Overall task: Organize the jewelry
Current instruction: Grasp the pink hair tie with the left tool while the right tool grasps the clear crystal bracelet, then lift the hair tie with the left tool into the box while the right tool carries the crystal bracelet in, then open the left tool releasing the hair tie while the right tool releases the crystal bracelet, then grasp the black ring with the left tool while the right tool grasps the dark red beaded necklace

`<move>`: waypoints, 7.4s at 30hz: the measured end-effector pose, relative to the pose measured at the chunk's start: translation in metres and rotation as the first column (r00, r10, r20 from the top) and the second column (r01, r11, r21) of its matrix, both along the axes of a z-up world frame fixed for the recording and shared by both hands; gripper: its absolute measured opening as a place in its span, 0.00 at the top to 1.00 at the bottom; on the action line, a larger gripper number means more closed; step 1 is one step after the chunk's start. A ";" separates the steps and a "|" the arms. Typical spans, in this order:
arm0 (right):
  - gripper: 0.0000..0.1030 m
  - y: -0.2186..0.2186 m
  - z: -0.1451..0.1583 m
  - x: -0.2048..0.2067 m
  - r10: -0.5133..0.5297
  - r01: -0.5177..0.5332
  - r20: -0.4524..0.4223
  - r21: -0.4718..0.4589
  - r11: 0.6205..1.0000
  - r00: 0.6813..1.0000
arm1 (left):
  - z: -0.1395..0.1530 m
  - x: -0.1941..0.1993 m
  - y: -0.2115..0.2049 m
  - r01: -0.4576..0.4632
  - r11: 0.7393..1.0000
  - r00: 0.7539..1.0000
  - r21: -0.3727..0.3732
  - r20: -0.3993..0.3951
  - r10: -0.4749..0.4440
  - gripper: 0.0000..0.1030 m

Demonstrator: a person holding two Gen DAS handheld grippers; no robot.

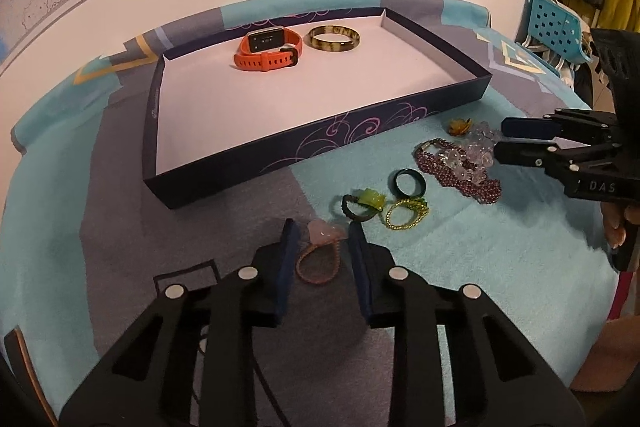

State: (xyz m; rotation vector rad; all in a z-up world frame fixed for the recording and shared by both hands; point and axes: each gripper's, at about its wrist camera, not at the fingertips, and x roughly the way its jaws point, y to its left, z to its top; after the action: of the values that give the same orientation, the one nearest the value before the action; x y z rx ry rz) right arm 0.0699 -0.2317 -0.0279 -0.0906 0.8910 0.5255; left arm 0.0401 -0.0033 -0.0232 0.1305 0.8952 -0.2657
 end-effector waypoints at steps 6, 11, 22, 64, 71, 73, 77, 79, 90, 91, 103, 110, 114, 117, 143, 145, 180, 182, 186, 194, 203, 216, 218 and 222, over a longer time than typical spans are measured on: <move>0.54 0.014 -0.001 0.005 0.030 -0.029 0.004 -0.030 0.999 1.000 | 0.000 -0.001 0.004 -0.009 0.999 1.000 -0.037 -0.006 0.009 0.83; 0.66 0.015 -0.001 0.005 0.033 -0.032 0.012 -0.055 0.998 0.999 | 0.000 -0.003 0.006 -0.015 0.998 1.000 -0.057 -0.008 0.014 0.83; 0.96 0.008 0.006 0.000 0.034 -0.033 0.030 -0.015 0.999 0.999 | 0.001 -0.007 0.011 -0.030 0.994 0.999 -0.101 -0.020 0.028 0.84; 0.93 0.001 0.067 -0.003 0.053 -0.069 0.120 0.129 0.989 0.991 | 0.028 -0.015 0.017 -0.020 0.983 0.998 -0.180 0.050 0.029 0.84; 0.93 0.004 0.076 0.005 0.049 -0.068 0.140 0.132 0.989 0.989 | 0.039 -0.007 0.017 -0.018 0.985 0.996 -0.174 0.083 0.033 0.84; 0.93 0.004 0.079 0.008 0.046 -0.066 0.145 0.132 0.989 0.988 | 0.042 -0.003 0.018 -0.020 0.985 0.995 -0.174 0.093 0.037 0.84; 0.93 0.007 0.084 0.016 0.046 -0.068 0.162 0.132 0.989 0.986 | 0.047 0.004 0.021 -0.029 0.982 0.994 -0.187 0.102 0.049 0.84; 0.93 0.007 0.086 0.021 0.040 -0.062 0.166 0.132 0.989 0.985 | 0.048 0.010 0.025 -0.040 0.980 0.993 -0.193 0.103 0.060 0.84; 0.93 0.015 0.085 0.049 0.022 -0.045 0.166 0.140 0.989 0.986 | 0.047 0.042 0.037 -0.082 0.966 0.992 -0.245 0.073 0.103 0.84; 0.93 0.016 0.085 0.051 0.022 -0.045 0.164 0.140 0.989 0.986 | 0.047 0.045 0.038 -0.085 0.966 0.992 -0.246 0.070 0.105 0.84; 0.93 0.025 0.076 0.082 0.009 -0.030 0.137 0.150 0.988 0.991 | 0.043 0.078 0.036 -0.102 0.972 0.992 -0.212 0.057 0.116 0.84; 0.93 0.034 0.068 0.097 0.008 -0.026 0.113 0.158 0.987 0.994 | 0.037 0.095 0.032 -0.104 0.976 0.993 -0.192 0.038 0.113 0.84; 0.93 0.038 0.064 0.105 0.006 -0.023 0.098 0.167 0.986 0.995 | 0.031 0.102 0.029 -0.110 0.978 0.993 -0.176 0.023 0.116 0.84; 0.93 0.041 0.060 0.111 0.007 -0.023 0.086 0.177 0.984 0.996 | 0.029 0.107 0.028 -0.117 0.979 0.993 -0.169 0.015 0.121 0.84; 0.93 0.043 0.018 0.141 -0.029 0.030 -0.009 0.129 0.991 1.000 | 0.011 0.142 0.018 -0.139 0.983 0.990 -0.117 -0.047 0.134 0.84; 0.93 0.042 0.014 0.143 -0.039 0.042 -0.022 0.120 0.992 0.999 | 0.008 0.144 0.019 -0.142 0.983 0.989 -0.115 -0.054 0.137 0.84; 0.71 0.022 0.034 0.022 0.134 -0.136 0.026 0.111 0.984 0.991 | 0.055 0.053 0.032 -0.102 0.985 0.982 -0.138 0.142 0.121 0.57; 0.69 0.026 0.027 0.013 0.151 -0.151 0.007 0.096 0.984 0.989 | 0.048 0.040 0.032 -0.079 0.987 0.988 -0.139 0.124 0.096 0.57; 0.61 0.031 0.012 0.002 0.154 -0.152 -0.025 0.065 0.986 0.988 | 0.033 0.020 0.022 -0.025 0.993 0.995 -0.114 0.093 0.036 0.57; 0.61 0.037 0.001 -0.010 0.139 -0.139 -0.015 0.014 0.990 0.990 | 0.015 0.007 -0.019 0.130 0.988 0.990 -0.082 0.066 -0.125 0.57; 0.61 0.039 0.000 -0.012 0.137 -0.137 0.000 -0.008 0.990 0.991 | -0.008 0.020 -0.049 0.170 0.986 0.985 0.000 0.010 -0.170 0.60; 0.94 0.039 0.001 -0.009 0.129 -0.129 -0.002 0.000 0.992 0.992 | -0.006 0.015 -0.041 0.165 0.985 0.986 -0.051 -0.007 -0.166 0.78; 0.95 0.038 0.001 -0.009 0.129 -0.129 -0.004 0.009 0.992 0.992 | -0.005 0.013 -0.038 0.160 0.985 0.987 -0.069 -0.010 -0.162 0.78; 0.95 0.033 0.004 -0.009 0.123 -0.123 -0.007 0.049 0.991 0.992 | -0.004 0.011 -0.033 0.142 0.985 0.990 -0.100 -0.012 -0.144 0.78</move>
State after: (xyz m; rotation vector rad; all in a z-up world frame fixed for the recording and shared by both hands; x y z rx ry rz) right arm 0.0611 -0.1983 -0.0240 -0.0995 0.8859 0.6624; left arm 0.0512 -0.0358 -0.0268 0.1004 0.8917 -0.4448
